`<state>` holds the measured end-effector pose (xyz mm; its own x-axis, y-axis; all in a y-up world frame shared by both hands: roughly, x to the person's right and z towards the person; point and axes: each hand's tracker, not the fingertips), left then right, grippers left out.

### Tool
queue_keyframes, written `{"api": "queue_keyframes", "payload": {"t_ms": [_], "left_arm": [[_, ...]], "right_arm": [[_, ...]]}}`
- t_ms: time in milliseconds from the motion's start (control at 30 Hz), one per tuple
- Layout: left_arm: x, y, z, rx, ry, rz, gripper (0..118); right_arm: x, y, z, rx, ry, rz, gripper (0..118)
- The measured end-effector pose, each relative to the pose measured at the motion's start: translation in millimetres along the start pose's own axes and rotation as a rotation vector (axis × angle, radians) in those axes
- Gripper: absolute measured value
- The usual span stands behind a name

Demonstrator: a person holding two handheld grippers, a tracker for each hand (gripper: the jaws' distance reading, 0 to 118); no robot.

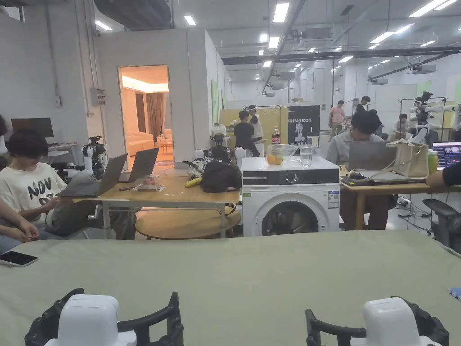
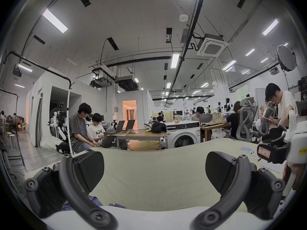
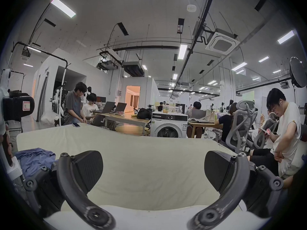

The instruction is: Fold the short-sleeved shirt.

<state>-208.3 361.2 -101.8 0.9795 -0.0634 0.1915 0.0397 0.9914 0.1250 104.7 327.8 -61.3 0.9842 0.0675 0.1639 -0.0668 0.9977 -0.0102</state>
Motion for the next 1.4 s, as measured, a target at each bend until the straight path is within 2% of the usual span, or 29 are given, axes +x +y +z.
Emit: {"api": "queue_keyframes", "payload": {"t_ms": [233, 300, 367, 433, 467, 533, 600, 833, 1100, 1267, 1400], "left_arm": [[0.3, 2.1, -0.7, 0.001, 0.007, 0.012, 118], [0.3, 2.6, -0.6, 0.004, 0.005, 0.017, 109], [0.8, 2.6, -0.2, 0.009, 0.008, 0.013, 63], [1.5, 3.5, 1.0, 0.012, 0.010, 0.006, 18], [1.9, 4.2, 2.5, 0.017, 0.009, 0.003, 11], [3.0, 5.3, 3.0, 0.018, 0.012, -0.010, 4], [2.7, 4.7, 0.3, -0.002, 0.007, -0.023, 0], [-2.6, -2.0, 0.8, -0.047, -0.022, -0.021, 0], [-9.2, -1.8, 1.5, -0.023, 0.004, -0.020, 0], [-31.9, 3.6, 10.9, -0.059, 0.015, 0.031, 0], [-61.5, 3.4, 26.2, -0.085, 0.100, 0.008, 0]], "right_arm": [[1.1, 4.8, 1.9, 0.019, 0.004, -0.001, 118], [1.4, 4.9, 2.0, 0.019, 0.006, -0.004, 115], [1.5, 4.8, 1.9, 0.016, 0.007, -0.003, 90], [1.5, 4.4, 2.7, 0.016, 0.018, 0.001, 47], [1.1, 3.9, 4.0, 0.022, 0.019, 0.002, 32], [0.0, 3.7, 5.1, 0.030, 0.016, 0.008, 0], [0.5, 3.8, 3.1, 0.014, 0.026, 0.009, 0], [3.7, -1.5, 1.9, -0.026, 0.040, -0.030, 0], [-0.8, -0.8, -3.3, -0.034, 0.035, -0.011, 0], [-25.3, 0.8, -14.1, -0.032, 0.102, -0.007, 0], [-61.7, 0.4, -25.9, -0.037, 0.209, -0.026, 0]]}}
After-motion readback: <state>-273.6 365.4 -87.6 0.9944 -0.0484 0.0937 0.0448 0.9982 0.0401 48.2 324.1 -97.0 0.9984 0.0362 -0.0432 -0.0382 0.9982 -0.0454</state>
